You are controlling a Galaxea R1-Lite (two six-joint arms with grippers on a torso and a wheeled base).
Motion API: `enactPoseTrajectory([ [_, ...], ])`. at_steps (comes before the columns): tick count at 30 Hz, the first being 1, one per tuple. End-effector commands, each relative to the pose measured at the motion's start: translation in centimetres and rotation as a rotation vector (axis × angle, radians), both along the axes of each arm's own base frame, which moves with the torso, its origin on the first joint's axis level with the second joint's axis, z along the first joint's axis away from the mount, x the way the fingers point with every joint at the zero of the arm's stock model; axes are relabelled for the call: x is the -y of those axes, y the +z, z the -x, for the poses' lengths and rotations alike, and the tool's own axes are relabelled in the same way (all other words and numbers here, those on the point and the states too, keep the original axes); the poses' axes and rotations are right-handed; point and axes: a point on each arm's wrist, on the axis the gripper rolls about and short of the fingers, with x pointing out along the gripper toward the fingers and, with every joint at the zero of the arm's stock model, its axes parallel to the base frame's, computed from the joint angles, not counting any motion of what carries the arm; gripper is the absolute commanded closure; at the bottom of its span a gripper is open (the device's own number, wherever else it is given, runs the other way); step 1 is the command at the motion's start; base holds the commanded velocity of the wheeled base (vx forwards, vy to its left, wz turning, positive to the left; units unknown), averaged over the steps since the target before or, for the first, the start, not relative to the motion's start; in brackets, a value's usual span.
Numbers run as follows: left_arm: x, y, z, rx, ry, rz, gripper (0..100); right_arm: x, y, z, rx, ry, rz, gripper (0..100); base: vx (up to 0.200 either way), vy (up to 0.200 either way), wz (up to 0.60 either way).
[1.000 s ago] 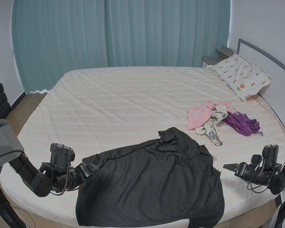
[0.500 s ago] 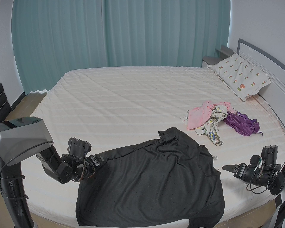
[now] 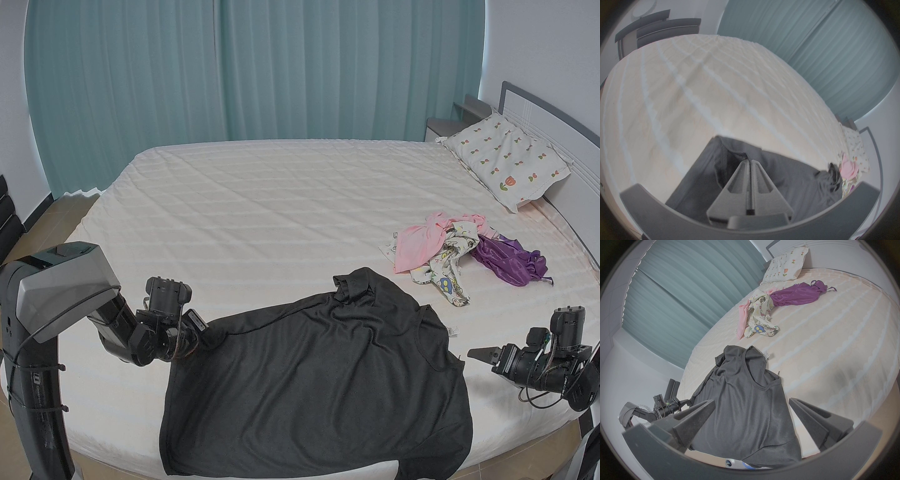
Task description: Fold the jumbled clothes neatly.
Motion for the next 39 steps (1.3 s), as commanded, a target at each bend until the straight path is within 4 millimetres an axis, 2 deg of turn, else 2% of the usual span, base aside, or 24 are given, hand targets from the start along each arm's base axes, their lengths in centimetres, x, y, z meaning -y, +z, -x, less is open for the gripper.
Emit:
enactPoseTrajectory([
  [1,-1.8,1.6,-2.1,0.081,0.063,0.019,100,0.0,0.0,0.0,-0.003,0.0,0.0,0,0.0,0.0,0.0],
  [6,-3.9,2.9,-4.5,0.162,0.122,0.035,100,-0.2,0.0,0.0,-0.003,0.008,0.0,0,0.0,0.0,0.0],
  [11,-5.6,3.2,-6.7,0.216,0.167,0.044,100,-0.3,-0.1,0.0,-0.005,0.016,-0.001,0,0.0,0.0,0.0],
  [20,-5.9,0.9,-8.5,0.176,0.169,0.042,100,-0.7,-0.1,0.0,-0.006,0.033,-0.004,0,0.0,0.0,0.0],
  [23,-6.5,0.2,-9.4,0.187,0.193,0.037,100,-0.7,0.3,-0.2,0.017,0.032,-0.006,0,0.0,0.0,0.0],
  [24,-6.9,0.3,-9.6,0.195,0.203,0.039,0,-0.7,0.3,-0.2,0.023,0.032,-0.006,0,0.0,0.0,0.0],
  [28,-7.3,0.4,-9.6,0.192,0.218,0.063,0,-0.8,0.5,-0.9,0.042,0.032,-0.017,0,0.0,0.0,0.0],
  [31,-7.3,0.4,-9.1,0.153,0.218,0.062,0,-1.6,1.9,-3.9,0.109,-0.01,-0.112,0,0.0,0.0,0.0],
  [33,-7.4,1.8,-8.5,0.165,0.228,0.082,0,-2.3,2.5,-5.7,0.126,-0.015,-0.157,0,0.0,0.0,0.0],
  [34,-7.4,1.8,-8.5,0.165,0.228,0.082,0,-2.3,2.5,-5.7,0.126,-0.015,-0.157,0,0.0,0.0,0.0],
  [36,-7.3,3.7,-7.0,0.17,0.201,0.136,0,-3.9,2.0,-7.7,0.081,-0.001,-0.16,0,0.0,0.0,0.0],
  [38,-7.2,4.4,-6.2,0.166,0.183,0.154,0,-4.9,1.7,-8.7,0.07,0.003,-0.155,0,0.0,0.0,0.0],
  [39,-7.0,5.3,-4.7,0.155,0.163,0.171,0,-6.3,1.3,-10.3,0.06,-0.012,-0.159,0,0.0,0.0,0.0],
])
